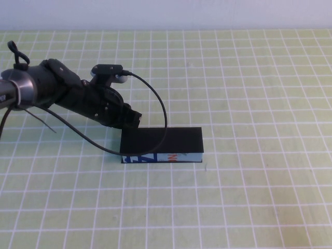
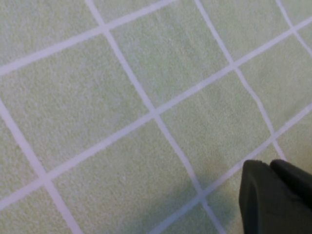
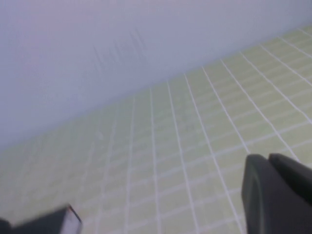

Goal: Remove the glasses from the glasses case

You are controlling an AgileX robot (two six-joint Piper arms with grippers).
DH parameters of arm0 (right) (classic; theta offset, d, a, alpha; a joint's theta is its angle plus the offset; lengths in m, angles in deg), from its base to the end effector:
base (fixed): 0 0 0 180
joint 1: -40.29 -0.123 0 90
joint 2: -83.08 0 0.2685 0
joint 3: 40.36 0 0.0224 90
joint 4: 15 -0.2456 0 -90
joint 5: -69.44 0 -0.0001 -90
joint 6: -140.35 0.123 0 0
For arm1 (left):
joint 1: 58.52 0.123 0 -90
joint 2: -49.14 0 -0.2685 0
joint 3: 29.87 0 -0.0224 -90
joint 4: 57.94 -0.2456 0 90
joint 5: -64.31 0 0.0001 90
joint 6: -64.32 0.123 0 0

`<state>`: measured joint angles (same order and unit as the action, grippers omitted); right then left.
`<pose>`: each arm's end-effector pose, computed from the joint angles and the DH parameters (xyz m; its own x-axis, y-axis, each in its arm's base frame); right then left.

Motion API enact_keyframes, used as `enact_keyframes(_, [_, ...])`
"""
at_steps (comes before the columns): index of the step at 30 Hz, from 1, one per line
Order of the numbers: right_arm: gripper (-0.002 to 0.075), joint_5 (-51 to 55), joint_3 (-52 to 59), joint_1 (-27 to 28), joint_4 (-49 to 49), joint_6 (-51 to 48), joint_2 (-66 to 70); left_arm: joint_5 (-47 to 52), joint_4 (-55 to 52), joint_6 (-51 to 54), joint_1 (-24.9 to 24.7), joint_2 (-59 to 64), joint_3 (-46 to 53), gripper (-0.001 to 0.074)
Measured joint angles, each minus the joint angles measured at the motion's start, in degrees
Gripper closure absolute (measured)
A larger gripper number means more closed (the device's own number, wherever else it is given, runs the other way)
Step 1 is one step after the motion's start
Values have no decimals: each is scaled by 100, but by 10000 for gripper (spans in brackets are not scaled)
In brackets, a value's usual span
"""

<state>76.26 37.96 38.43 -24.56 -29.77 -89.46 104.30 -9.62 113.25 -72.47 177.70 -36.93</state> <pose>0.0998 0.0057 0.1928 -0.0585 0.3299 -0.9422 -0.0347 0.9426 0.3322 0.4140 -0.1637 0.1297 -0.7744 0.3216 -0.5449 0.5562 0.7565 -0.3440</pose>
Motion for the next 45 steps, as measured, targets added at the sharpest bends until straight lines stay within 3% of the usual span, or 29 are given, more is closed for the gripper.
enact_keyframes(9, [743, -1075, 0, 0, -1374, 393, 0, 0, 10, 13, 0, 0, 0, 739])
enact_keyframes(15, [743, 848, -1046, 0, -1481, 345, 634, 18, 10, 26, 0, 0, 0, 739])
enact_keyframes(22, [743, 3416, -3098, 0, -1459, -1097, 2908, 102, 10, 36, 0, 0, -9, 739])
enact_keyframes(30, [743, 4126, -4402, -112, -2342, -3000, 5426, 129, 10, 36, 0, 0, -9, 739])
enact_keyframes(37, [743, 3751, -5418, -1608, -2222, -3298, 7014, 129, 10, 36, 0, 0, -9, 739])
enact_keyframes(45, [743, 3363, -6727, -3416, -892, -3877, 8743, 139, 10, 36, 0, 0, -9, 739])
